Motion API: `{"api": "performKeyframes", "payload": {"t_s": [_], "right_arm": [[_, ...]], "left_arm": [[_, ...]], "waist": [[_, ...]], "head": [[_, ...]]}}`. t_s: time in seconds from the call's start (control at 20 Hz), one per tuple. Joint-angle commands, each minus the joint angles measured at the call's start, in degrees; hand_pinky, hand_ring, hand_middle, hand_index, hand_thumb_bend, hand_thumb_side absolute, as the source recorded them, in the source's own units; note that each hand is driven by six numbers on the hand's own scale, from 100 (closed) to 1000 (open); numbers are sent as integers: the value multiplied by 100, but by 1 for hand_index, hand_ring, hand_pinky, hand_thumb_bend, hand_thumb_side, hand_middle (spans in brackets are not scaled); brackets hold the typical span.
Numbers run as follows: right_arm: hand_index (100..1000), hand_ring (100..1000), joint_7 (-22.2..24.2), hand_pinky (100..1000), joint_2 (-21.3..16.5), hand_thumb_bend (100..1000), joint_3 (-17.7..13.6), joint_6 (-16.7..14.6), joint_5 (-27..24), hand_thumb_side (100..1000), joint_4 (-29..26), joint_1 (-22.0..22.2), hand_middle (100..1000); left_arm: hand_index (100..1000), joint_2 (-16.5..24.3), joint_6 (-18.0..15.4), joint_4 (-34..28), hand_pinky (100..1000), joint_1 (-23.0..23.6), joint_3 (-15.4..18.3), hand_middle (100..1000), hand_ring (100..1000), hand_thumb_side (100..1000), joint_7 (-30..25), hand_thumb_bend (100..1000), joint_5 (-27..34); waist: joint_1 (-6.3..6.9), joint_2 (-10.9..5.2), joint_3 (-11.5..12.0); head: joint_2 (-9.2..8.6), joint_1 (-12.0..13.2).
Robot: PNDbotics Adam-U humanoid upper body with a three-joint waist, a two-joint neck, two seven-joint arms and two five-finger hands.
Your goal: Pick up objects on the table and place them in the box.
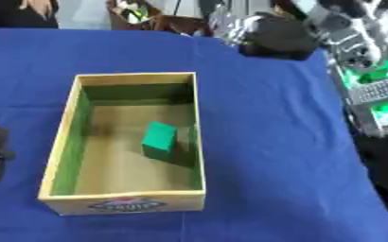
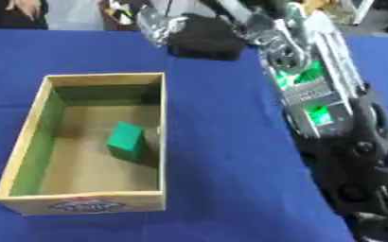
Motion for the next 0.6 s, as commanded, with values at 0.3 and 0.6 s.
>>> {"api": "performKeyframes", "payload": {"t_s": [0.3, 0.6], "right_arm": [[693, 710, -2494, 754, -99, 100, -938, -445, -2264, 597, -281, 1404, 514], [842, 779, -2865, 782, 65, 100, -1335, -1458, -2689, 809, -281, 2369, 639]], "left_arm": [[466, -5, -17, -121, 100, -68, 145, 487, 356, 902, 135, 100, -68], [466, -22, -31, -121, 100, -71, 183, 488, 356, 901, 185, 100, -88]], "waist": [[122, -36, -209], [192, 7, -331]], "head": [[-68, 241], [-51, 358]]}}
